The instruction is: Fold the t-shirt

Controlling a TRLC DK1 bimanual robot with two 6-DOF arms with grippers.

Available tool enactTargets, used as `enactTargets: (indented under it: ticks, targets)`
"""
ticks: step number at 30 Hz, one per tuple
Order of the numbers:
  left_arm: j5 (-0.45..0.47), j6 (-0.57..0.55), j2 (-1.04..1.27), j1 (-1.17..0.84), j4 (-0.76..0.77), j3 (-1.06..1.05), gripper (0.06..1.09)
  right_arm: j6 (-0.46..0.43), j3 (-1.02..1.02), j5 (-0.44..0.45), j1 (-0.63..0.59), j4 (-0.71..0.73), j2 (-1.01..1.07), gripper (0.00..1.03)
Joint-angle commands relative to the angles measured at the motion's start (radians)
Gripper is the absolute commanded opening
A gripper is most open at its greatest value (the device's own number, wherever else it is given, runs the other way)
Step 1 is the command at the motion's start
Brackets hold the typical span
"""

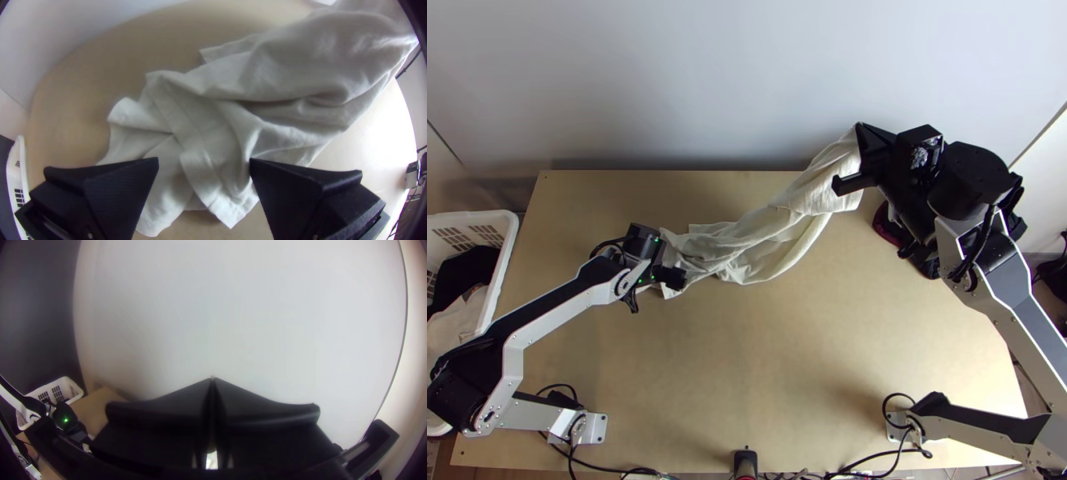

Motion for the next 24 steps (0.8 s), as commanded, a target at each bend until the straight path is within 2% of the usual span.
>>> enactTargets:
  ticks: [1, 5, 11, 24]
  targets:
    - [-0.025, 0.024, -0.004, 0.027, -0.004, -0.033, 1.04, 0.002, 0.000, 0.002, 0.003, -0.006, 0.004, 0.03]
    - [-0.020, -0.025, 0.019, -0.011, -0.009, -0.047, 1.03, 0.003, -0.001, 0.004, 0.000, 0.001, 0.019, 0.03]
    - [-0.017, -0.073, 0.007, -0.114, -0.096, -0.037, 1.04, -0.021, -0.012, 0.008, -0.010, 0.003, 0.027, 0.03]
    - [-0.006, -0.094, -0.114, -0.085, -0.199, -0.007, 1.04, -0.017, -0.093, 0.008, -0.014, 0.024, 0.022, 0.03]
